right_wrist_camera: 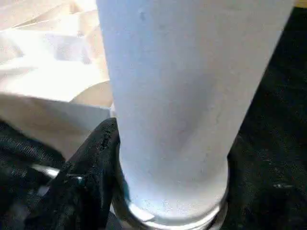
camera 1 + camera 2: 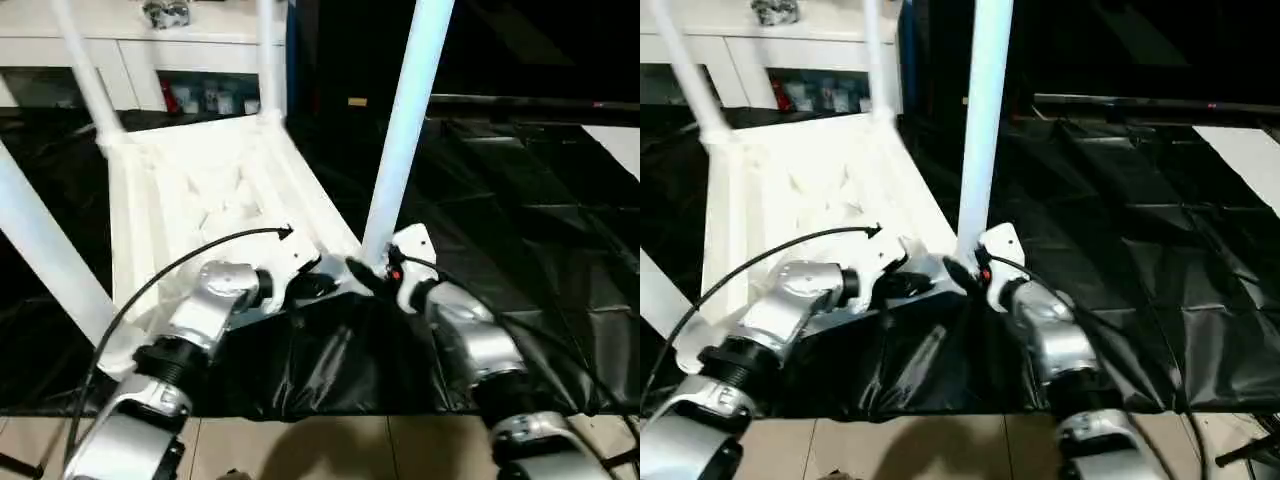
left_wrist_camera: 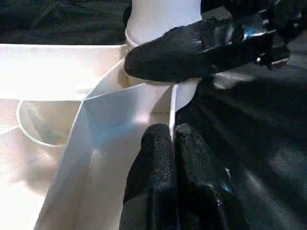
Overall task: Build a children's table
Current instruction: Rotate leg to tighten
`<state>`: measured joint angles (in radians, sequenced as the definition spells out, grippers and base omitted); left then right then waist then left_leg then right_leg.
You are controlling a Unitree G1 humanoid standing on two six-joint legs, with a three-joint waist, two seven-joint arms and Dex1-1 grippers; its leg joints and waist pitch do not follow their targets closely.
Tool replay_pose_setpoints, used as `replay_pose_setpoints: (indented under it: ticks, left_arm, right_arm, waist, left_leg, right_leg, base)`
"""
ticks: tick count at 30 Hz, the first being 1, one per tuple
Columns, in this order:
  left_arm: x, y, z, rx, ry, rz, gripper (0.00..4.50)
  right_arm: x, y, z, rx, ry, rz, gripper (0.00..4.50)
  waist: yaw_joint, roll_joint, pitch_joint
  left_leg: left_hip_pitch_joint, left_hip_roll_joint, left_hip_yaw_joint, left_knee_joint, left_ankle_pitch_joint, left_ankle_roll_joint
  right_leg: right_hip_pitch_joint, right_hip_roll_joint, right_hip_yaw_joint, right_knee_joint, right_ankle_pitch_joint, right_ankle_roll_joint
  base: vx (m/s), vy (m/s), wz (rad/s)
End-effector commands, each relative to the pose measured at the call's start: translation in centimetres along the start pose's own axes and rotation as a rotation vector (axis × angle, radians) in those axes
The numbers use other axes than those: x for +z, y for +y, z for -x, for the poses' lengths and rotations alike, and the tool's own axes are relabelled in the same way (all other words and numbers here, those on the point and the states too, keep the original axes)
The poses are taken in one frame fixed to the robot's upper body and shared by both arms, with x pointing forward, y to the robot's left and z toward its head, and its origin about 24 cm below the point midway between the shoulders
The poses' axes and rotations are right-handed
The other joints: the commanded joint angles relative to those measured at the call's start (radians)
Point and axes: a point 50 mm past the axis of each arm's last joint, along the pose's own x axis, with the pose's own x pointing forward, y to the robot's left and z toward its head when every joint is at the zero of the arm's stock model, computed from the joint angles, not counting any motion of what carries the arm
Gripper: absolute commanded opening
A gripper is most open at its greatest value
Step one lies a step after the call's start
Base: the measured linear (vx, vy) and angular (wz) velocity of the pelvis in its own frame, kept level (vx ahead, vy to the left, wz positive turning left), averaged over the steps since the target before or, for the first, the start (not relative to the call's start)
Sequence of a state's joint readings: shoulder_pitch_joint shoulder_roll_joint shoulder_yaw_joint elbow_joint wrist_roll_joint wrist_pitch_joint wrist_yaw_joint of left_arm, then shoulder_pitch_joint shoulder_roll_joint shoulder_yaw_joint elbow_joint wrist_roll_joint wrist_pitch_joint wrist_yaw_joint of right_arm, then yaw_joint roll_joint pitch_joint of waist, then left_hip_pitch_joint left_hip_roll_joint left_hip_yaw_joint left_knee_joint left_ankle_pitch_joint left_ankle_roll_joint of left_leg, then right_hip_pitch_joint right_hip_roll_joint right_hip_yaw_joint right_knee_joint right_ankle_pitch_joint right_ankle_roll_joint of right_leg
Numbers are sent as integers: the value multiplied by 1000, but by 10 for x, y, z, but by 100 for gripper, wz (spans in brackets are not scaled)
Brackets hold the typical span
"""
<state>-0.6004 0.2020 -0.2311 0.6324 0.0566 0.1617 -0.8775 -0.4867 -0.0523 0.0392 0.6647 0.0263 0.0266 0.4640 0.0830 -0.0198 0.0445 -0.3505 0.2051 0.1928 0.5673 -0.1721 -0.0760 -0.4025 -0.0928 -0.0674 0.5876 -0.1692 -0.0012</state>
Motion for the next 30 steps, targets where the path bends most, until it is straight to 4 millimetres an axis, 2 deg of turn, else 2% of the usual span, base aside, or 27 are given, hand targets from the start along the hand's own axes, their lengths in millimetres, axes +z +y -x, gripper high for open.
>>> replay_pose_setpoints:
  ticks: [1, 4, 8, 10, 14, 16, 17, 18, 20, 22, 23, 25, 30]
  left_arm:
    - [20, -6, -16, 38, -35, -41, 0]
    - [18, -8, -16, 27, -27, -60, 0]
    - [18, -5, -8, 28, -45, -27, 0]
    - [18, -1, -2, 34, -50, -20, 44]
    - [15, 4, 10, 38, -31, -10, 76]
    - [14, 5, 13, 37, -21, -4, 100]
    - [13, 5, 14, 33, -15, 2, 100]
    - [11, 5, 16, 34, -1, 6, 107]
    - [9, 6, 16, 39, 18, 9, 113]
    - [8, 7, 18, 47, 37, -3, 135]
    - [8, 7, 18, 47, 37, -3, 143]
    - [9, 8, 26, 33, 37, -7, 143]
    - [9, 13, 41, 43, 44, -14, 143]
  right_arm:
    - [3, 54, -18, 221, -23, -11, 324]
    - [7, 52, -17, 222, -48, -61, 345]
    - [10, 44, -12, 232, -55, -9, 379]
    - [11, 38, -8, 229, -58, 16, 389]
    - [11, 29, -1, 234, -55, 39, 389]
    - [10, 26, 1, 235, -53, 48, 389]
    - [10, 24, 2, 233, -51, 49, 389]
    - [11, 21, 3, 228, -51, 49, 389]
    - [12, 17, 4, 215, -52, 49, 389]
    - [14, 14, 5, 206, -55, 51, 389]
    - [14, 14, 5, 206, -55, 51, 389]
    - [17, 8, 8, 202, -61, 58, 389]
    - [19, -3, 16, 193, -64, 72, 389]
  waist:
    - [1, -2, -49]
    - [1, -2, -51]
    - [3, 2, -54]
    - [4, 1, -55]
    - [1, 2, -62]
    - [1, 3, -66]
    - [3, 5, -70]
    - [3, 6, -68]
    - [4, 7, -66]
    - [4, 9, -63]
    - [4, 9, -63]
    - [3, 10, -61]
    - [8, 11, -60]
  left_leg:
    - [9, 22, -22, -77, -382, -6]
    - [6, 23, -20, -79, -376, -2]
    - [5, 25, -16, -78, -343, -3]
    - [3, 25, -15, -77, -326, 1]
    - [-11, 23, -14, -70, -242, 20]
    - [-7, 21, -10, -63, -197, 30]
    - [-7, 21, -9, -58, -152, 43]
    - [-9, 21, -7, -56, -139, 54]
    - [-8, 21, -7, -57, -152, 56]
    - [-5, 22, -7, -61, -197, 41]
    - [-5, 22, -7, -61, -197, 41]
    - [-4, 23, -8, -63, -229, 25]
    - [-1, 24, -8, -64, -230, 17]
  right_leg:
    - [25, -55, 35, -96, -499, -105]
    - [27, -54, 37, -92, -456, -119]
    - [32, -52, 40, -82, -372, -145]
    - [35, -51, 41, -77, -334, -159]
    - [48, -50, 40, -57, -198, -187]
    - [47, -46, 41, -50, -131, -204]
    - [46, -44, 41, -42, -61, -225]
    - [45, -41, 41, -39, -27, -241]
    - [45, -42, 39, -40, -34, -249]
    - [45, -43, 40, -48, -97, -241]
    - [45, -43, 40, -48, -97, -241]
    - [45, -44, 40, -52, -145, -228]
    - [42, -41, 41, -50, -150, -221]
  base:
    - [0, 0, 0]
    - [0, 0, 0]
    - [0, 0, 0]
    - [0, 0, 0]
    - [0, 0, 0]
    - [0, 0, 0]
    - [0, 0, 0]
    - [0, 0, 0]
    - [0, 0, 0]
    - [0, 0, 0]
    - [0, 0, 0]
    - [0, 0, 0]
    - [0, 0, 0]
